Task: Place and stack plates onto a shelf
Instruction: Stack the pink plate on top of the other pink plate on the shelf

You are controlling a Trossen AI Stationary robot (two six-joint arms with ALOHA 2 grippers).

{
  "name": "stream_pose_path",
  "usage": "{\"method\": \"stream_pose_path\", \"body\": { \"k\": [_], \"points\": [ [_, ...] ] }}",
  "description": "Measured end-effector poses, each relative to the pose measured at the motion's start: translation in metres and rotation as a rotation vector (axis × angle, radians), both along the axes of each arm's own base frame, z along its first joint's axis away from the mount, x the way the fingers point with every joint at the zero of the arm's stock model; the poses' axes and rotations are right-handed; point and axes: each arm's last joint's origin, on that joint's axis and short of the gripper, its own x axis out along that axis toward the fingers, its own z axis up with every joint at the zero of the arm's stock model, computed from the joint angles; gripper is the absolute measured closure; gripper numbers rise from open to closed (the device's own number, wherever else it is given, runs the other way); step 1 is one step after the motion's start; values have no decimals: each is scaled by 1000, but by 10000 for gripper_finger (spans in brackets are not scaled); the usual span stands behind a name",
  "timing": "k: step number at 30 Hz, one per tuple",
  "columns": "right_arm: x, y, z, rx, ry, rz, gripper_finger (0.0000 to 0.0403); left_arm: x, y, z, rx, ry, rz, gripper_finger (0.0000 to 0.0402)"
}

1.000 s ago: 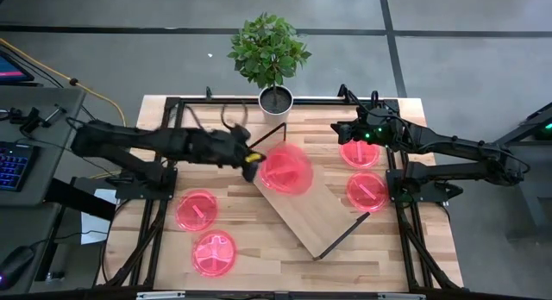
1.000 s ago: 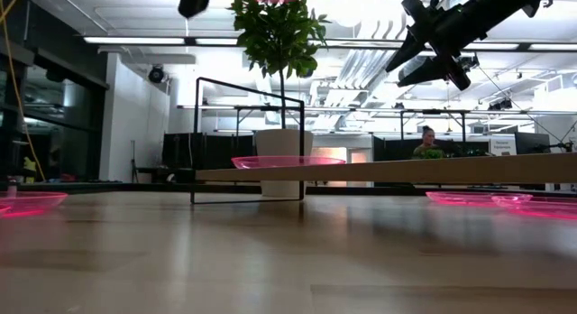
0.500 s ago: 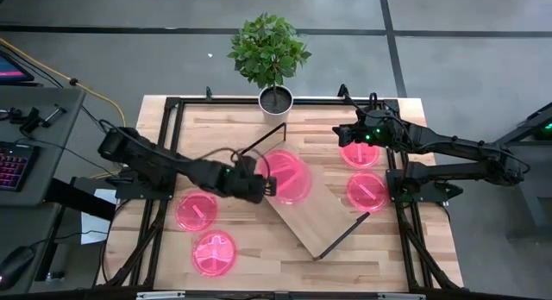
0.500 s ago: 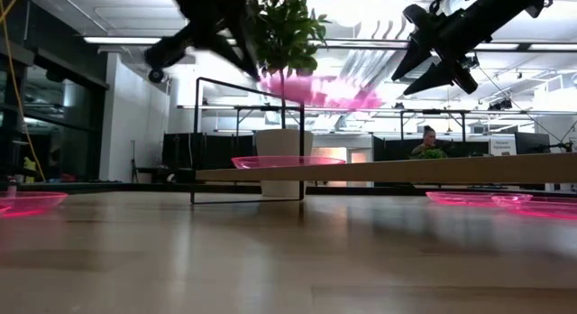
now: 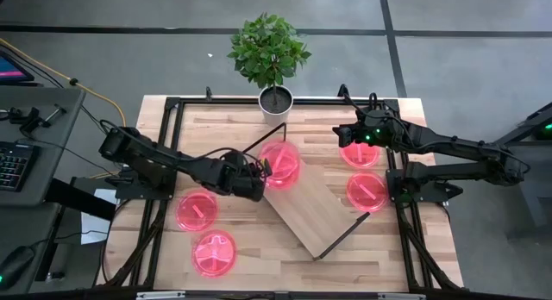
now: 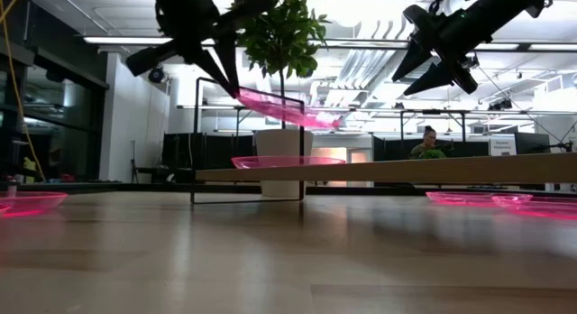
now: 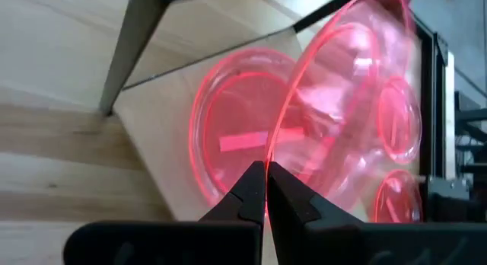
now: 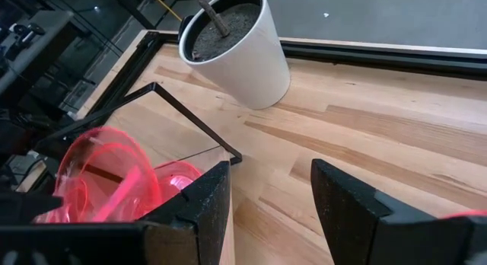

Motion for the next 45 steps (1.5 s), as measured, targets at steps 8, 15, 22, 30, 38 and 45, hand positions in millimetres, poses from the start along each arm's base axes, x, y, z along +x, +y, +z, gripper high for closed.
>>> {"method": "stream_pose_path", "body": {
  "k": [8, 15, 22, 30, 38, 45],
  "points": [
    [0, 0, 0, -2, 1, 1, 236, 11, 10, -15, 47, 77, -33, 401],
    [0, 0, 0, 4, -3, -4, 236, 22, 9, -41, 34, 160, -62, 401],
    [0, 0, 0, 1, -2, -12, 236, 22, 9, -39, 66, 186, -122, 401],
    [0, -1, 0, -7, 1, -26, 236, 35, 3, -45, 16, 159, -270, 401],
    [0, -1, 0, -7, 1, -25, 236, 43, -1, -44, -21, 125, -377, 401],
    [0, -1, 0, -15, 7, -20, 236, 42, -5, -45, -68, 128, -407, 401]
  ]
}}
